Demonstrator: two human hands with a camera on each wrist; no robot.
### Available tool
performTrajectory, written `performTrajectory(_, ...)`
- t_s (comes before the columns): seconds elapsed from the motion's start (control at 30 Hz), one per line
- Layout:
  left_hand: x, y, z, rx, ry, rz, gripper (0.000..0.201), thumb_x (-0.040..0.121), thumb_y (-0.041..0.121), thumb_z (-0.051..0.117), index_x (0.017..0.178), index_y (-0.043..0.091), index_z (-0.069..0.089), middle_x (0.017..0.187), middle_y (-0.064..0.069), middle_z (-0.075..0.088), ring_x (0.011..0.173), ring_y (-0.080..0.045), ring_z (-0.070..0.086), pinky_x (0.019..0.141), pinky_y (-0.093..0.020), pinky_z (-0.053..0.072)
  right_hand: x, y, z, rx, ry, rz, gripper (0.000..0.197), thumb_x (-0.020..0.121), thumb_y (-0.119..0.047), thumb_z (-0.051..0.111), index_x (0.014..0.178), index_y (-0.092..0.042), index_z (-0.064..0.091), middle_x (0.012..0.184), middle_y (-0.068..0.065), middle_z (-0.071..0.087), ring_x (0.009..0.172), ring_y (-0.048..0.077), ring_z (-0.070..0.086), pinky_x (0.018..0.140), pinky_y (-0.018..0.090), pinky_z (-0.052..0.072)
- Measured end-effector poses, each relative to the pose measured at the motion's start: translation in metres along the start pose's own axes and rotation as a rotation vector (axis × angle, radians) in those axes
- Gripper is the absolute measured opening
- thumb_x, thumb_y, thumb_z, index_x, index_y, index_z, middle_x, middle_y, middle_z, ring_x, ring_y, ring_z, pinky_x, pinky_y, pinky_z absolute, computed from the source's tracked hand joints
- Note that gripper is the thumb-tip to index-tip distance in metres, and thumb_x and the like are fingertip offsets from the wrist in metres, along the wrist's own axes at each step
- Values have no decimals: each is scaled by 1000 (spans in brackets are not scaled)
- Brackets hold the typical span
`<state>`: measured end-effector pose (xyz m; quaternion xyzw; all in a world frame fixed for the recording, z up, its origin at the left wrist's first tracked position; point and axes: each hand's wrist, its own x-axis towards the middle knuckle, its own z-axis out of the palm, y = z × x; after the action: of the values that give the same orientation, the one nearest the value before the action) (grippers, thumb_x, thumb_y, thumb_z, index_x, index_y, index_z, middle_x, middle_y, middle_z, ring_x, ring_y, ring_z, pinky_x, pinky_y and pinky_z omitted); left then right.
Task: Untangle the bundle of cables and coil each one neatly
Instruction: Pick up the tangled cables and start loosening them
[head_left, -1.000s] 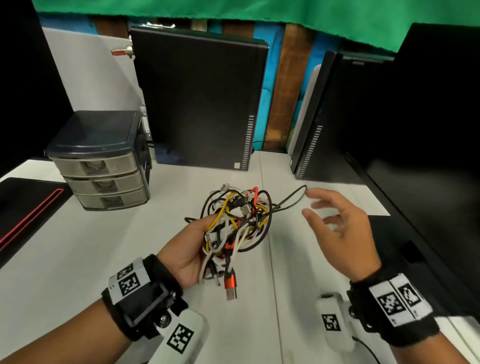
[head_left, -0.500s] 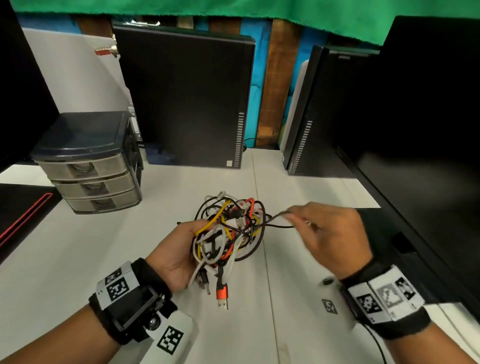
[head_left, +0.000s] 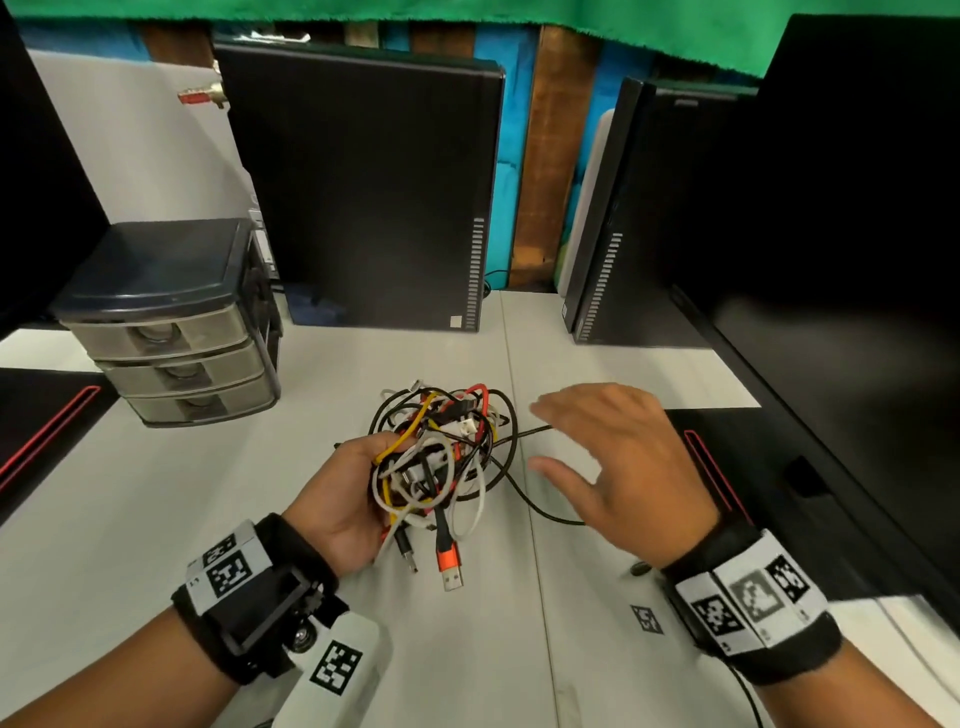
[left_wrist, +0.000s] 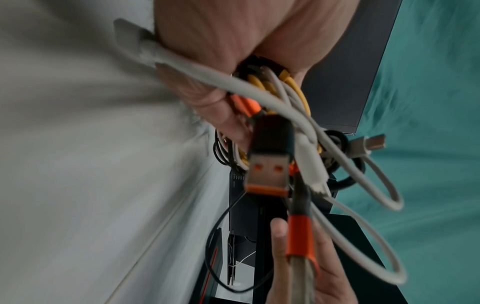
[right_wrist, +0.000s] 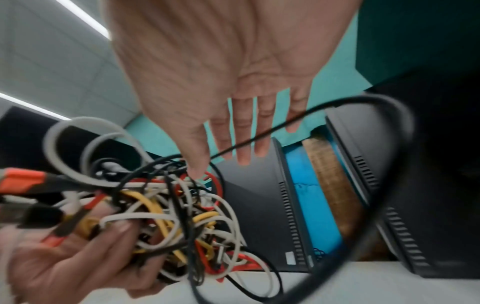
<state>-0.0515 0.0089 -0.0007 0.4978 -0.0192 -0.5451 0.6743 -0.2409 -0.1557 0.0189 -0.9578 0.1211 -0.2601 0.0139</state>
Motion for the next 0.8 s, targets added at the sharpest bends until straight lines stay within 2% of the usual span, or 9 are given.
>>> performTrajectory(0.1, 0, -4, 0, -14, 4, -31, 37, 85, 14, 53, 114, -3, 69, 106, -21, 72, 92, -34, 71, 81, -41, 60, -3, -14, 9, -1, 10, -128, 24, 95, -37, 59, 104, -20, 73, 89, -6, 72, 80, 16, 65, 73, 32, 52)
performTrajectory(0.17, -1, -6, 0, -61, -23, -68, 35, 85, 11, 50, 112, -4, 68, 98, -21, 72, 78, -32, 73, 62, -36, 61, -4, -14, 14, -55, -8, -146, 3, 88, -20, 71, 91, -20, 73, 71, -5, 66, 61, 18, 61, 56, 28, 50)
performTrajectory(0.27, -10, -4, 7, -115, -134, -128, 44, 80, 8, 52, 118, -10, 66, 98, -24, 72, 75, -33, 73, 59, -37, 62, -2, 9, 16, -154, -12, 111, 10, 86, -7, 70, 83, -16, 72, 65, -1, 63, 51, 21, 59, 44, 27, 46)
performTrajectory(0.33, -15, -2, 7, -150, -200, -141, 50, 68, 2, 64, 116, -15, 65, 102, -29, 71, 83, -36, 74, 64, -37, 63, -3, 31, 9, -195, 10, 342, 17, 94, -15, 60, 80, -15, 70, 68, 3, 66, 53, 26, 61, 48, 28, 45)
performTrajectory(0.4, -12, -3, 2, -181, -233, -134, 66, 70, 9, 70, 132, -8, 57, 132, -27, 59, 114, -36, 63, 98, -39, 55, -6, 46, -1, -144, -97, 506, 19, 97, -25, 58, 86, -17, 71, 74, 2, 70, 63, 27, 63, 56, 27, 42)
performTrajectory(0.43, -11, -2, 1, -193, -233, -105, 60, 75, 14, 67, 131, -5, 59, 129, -24, 60, 111, -35, 63, 99, -38, 53, -7, 48, -6, -105, -132, 556, 17, 97, -27, 58, 92, -19, 72, 79, 1, 72, 69, 26, 65, 59, 27, 41)
performTrajectory(0.53, -4, 1, -3, -240, -201, -37, 30, 89, 18, 46, 87, -1, 69, 77, -15, 67, 60, -26, 66, 68, -32, 60, -8, 41, -5, -65, -85, 575, 22, 95, -25, 61, 116, -21, 67, 100, 0, 71, 93, 23, 65, 71, 27, 45)
performTrajectory(0.67, -3, 4, -3, -173, -155, 23, 34, 80, 17, 47, 96, 0, 71, 89, -18, 67, 72, -31, 66, 90, -41, 47, -1, 12, 0, 326, 66, 421, 17, 98, -34, 58, 106, -24, 71, 106, -11, 70, 103, 9, 63, 88, 27, 49)
performTrajectory(0.8, -4, 8, -2, -193, -211, 60, 37, 78, 11, 42, 94, 0, 73, 87, -18, 73, 72, -32, 71, 67, -40, 61, 6, -20, 0, 1012, -347, 530, 35, 92, -44, 55, 101, -15, 73, 97, -1, 76, 99, 10, 70, 99, 30, 50)
